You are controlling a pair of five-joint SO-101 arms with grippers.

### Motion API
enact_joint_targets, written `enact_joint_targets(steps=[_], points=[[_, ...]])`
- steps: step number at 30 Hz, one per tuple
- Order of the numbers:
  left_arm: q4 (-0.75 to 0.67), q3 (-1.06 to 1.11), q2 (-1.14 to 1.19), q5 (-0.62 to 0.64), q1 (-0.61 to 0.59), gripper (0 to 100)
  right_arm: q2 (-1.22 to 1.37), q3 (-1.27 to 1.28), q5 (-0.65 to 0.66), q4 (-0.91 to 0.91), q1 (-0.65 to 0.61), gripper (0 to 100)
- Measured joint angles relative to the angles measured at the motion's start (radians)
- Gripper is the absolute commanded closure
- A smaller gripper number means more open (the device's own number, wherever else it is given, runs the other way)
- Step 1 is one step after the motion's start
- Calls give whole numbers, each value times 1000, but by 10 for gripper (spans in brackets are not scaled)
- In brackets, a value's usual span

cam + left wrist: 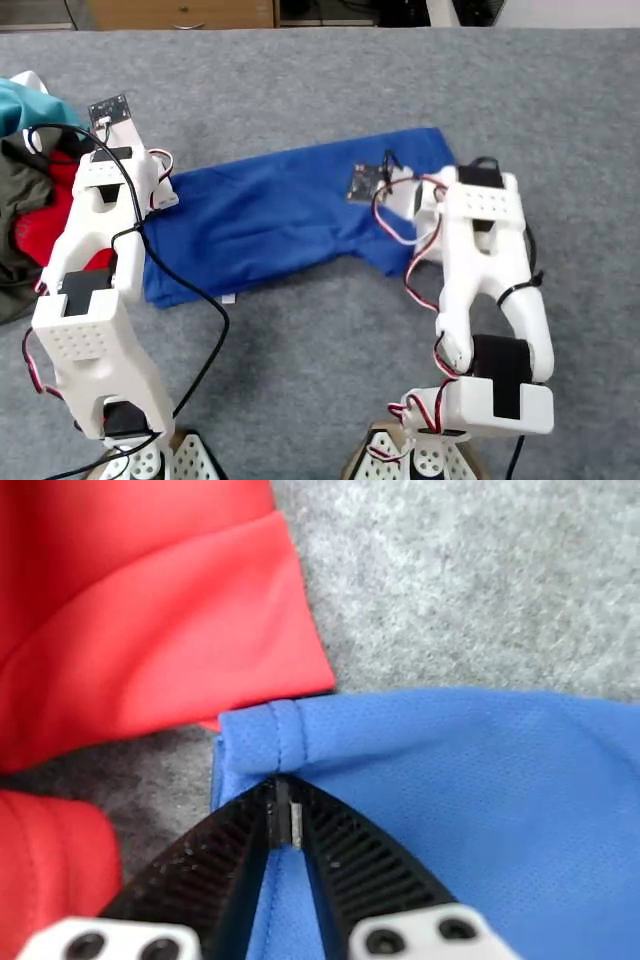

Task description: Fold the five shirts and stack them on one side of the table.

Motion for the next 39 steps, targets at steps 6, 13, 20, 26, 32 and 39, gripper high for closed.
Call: enact_joint_targets(steps=[6, 13, 20, 26, 32, 39], points=[[0, 0, 0, 0, 0, 980, 32, -115, 3, 11, -35, 997], [0, 0, 0, 0, 0, 980, 233, -310, 3, 11, -97, 997], [0, 0, 0, 0, 0, 980, 422, -552, 3, 29, -141, 990], [0, 0, 0, 0, 0, 980, 456, -606, -37, 38, -198, 762], [0, 0, 0, 0, 0, 980, 456, -620, -86, 23, -196, 726], [0, 0, 0, 0, 0, 980, 453, -678, -230, 23, -158, 837]])
